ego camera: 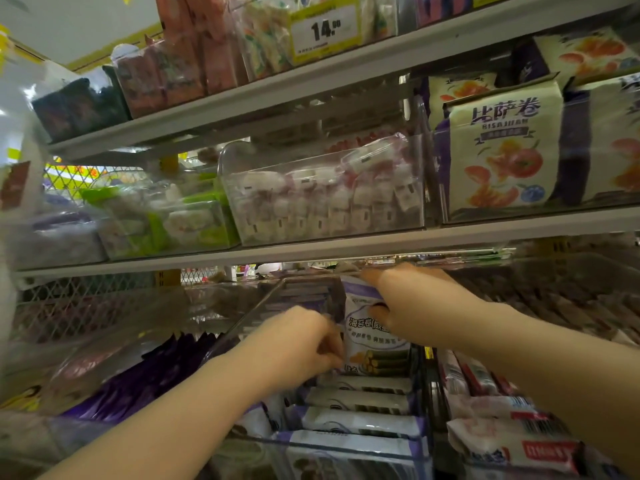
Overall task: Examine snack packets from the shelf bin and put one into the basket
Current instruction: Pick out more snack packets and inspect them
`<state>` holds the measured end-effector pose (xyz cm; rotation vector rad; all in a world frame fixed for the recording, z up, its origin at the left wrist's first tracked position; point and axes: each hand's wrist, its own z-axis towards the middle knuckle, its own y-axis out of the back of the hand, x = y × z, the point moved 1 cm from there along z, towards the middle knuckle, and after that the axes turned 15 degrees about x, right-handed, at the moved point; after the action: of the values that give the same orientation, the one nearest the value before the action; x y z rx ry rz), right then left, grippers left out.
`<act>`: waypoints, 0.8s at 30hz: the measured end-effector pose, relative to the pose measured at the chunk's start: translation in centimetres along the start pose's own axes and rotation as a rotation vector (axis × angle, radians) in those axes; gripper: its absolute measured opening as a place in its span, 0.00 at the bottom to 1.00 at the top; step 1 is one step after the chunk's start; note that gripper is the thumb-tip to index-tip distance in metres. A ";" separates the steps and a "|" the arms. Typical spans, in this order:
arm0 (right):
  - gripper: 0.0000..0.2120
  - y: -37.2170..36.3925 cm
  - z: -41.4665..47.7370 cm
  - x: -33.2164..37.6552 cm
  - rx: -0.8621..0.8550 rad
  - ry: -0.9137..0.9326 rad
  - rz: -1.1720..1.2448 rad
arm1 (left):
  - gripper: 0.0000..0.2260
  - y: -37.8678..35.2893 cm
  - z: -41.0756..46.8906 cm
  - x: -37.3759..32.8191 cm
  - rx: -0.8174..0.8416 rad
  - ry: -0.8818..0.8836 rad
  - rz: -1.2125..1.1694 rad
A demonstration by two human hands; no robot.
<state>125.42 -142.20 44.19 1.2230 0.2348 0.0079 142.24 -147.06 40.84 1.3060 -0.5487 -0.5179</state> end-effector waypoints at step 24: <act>0.05 0.9 0.9 -0.8 0.196 -0.013 0.034 | 0.11 4.7 -5.2 0.8 -0.237 -0.192 0.129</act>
<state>124.88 -142.88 45.48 1.4214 0.2070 0.0060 146.35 -142.81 44.65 0.9952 -0.7035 -0.5861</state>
